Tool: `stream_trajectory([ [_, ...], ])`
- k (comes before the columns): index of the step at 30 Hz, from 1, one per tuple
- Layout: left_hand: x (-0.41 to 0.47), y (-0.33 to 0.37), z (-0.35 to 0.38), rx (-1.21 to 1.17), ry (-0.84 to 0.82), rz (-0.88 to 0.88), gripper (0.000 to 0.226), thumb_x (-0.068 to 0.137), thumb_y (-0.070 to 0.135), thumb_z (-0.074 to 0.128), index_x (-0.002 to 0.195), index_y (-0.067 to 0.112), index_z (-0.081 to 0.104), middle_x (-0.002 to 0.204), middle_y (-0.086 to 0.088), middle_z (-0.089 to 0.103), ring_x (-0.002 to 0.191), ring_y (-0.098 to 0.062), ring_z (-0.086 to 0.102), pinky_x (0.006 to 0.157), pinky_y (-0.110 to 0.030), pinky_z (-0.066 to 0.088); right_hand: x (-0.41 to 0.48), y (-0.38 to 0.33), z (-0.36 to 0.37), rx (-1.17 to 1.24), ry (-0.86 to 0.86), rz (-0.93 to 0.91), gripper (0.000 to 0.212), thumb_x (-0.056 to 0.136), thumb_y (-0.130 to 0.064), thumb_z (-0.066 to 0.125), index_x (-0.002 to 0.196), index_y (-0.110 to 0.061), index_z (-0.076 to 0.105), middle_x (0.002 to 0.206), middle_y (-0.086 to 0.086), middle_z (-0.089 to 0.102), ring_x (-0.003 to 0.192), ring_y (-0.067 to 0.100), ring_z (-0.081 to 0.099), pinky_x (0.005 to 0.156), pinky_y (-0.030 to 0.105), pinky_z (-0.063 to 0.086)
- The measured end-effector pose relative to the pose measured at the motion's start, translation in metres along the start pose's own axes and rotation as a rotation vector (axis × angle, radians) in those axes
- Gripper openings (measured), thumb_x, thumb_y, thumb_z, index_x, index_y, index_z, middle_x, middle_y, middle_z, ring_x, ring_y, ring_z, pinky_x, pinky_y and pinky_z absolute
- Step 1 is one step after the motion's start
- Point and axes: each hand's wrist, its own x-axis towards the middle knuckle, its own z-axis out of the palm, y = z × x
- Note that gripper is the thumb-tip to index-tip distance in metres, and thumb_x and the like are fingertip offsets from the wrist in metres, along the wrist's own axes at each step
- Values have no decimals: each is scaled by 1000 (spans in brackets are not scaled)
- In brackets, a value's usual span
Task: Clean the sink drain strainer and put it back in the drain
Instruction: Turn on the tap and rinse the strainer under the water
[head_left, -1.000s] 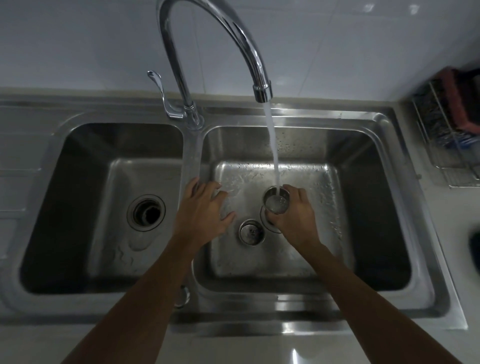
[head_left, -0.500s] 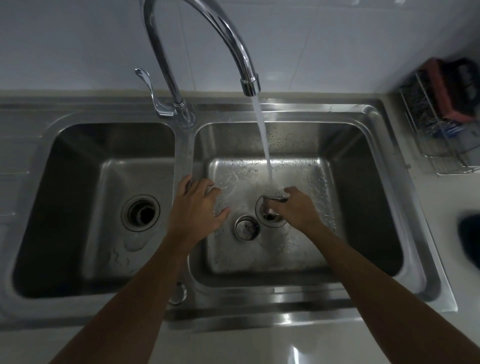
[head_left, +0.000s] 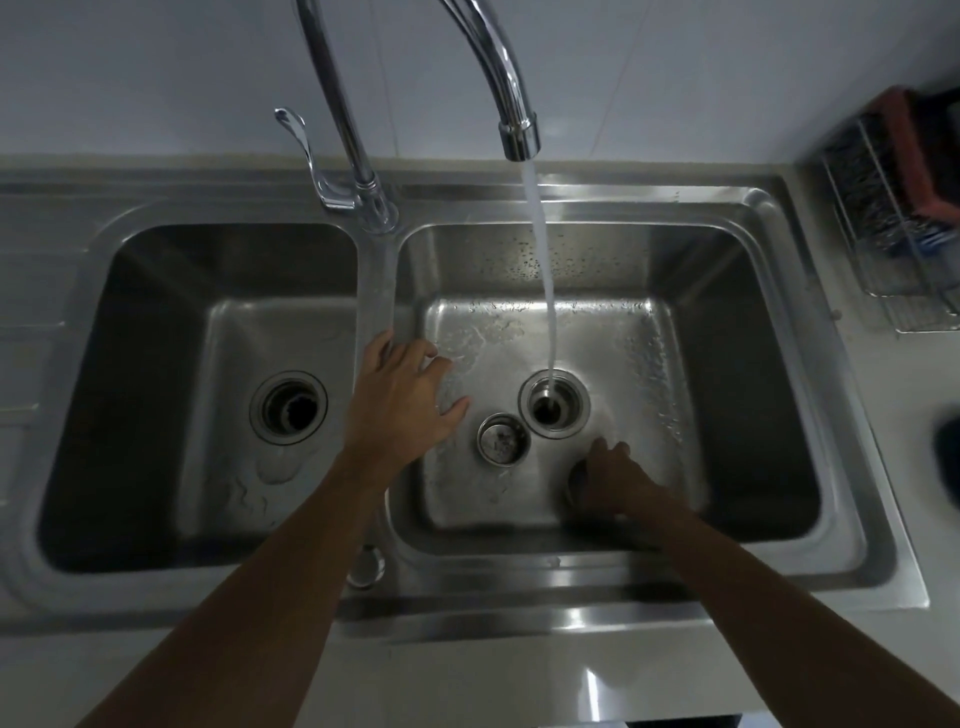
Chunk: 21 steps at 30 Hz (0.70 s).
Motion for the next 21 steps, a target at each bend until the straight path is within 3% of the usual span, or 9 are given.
stream_trajectory([
  [2,0,-1,1,-6,17,1,58,86,67,53,117,23,74,119,0,67,109,-19,66,121,-44,22,-4,-6,5,-85,30,34,67,96,-35,63,148,-8,32,145,22,34,131,43,49,107,47,44],
  [4,0,-1,2,-1,23,6,58,86,67,53,117,23,74,119,0,67,109,-19,66,122,-44,21,-5,-21,2,-271,212,-21,67,94,-39,61,150,-15,33,144,19,39,130,42,47,107,48,44],
  [6,-1,-1,3,2,20,11,58,87,68,52,118,23,73,119,0,66,110,-19,65,122,-44,22,-4,-46,1,-340,324,-254,89,83,-45,76,154,-18,29,147,19,39,131,41,46,105,48,47],
  [9,-1,0,2,6,32,16,57,87,67,54,118,23,73,118,1,67,109,-18,65,120,-45,25,-2,-82,7,-185,252,-442,104,71,-43,89,154,-23,28,148,16,37,131,42,47,97,49,51],
  [14,-1,-1,4,-9,98,29,52,85,64,60,112,21,75,112,1,68,102,-19,67,118,-44,28,15,-86,9,-131,316,-408,75,84,-35,77,146,-22,38,138,17,49,113,41,64,84,44,55],
  [18,-1,-1,5,-21,81,15,53,86,64,58,114,21,74,113,2,67,103,-18,67,121,-43,23,30,-62,-36,217,460,-169,74,81,-36,81,140,-12,43,133,16,53,114,40,62,87,45,54],
  [21,-1,-2,6,-24,79,20,54,87,64,56,115,21,74,113,1,68,104,-18,67,121,-43,21,33,-59,-51,211,509,-202,66,83,-38,78,130,-6,46,124,18,56,107,42,63,82,44,53],
])
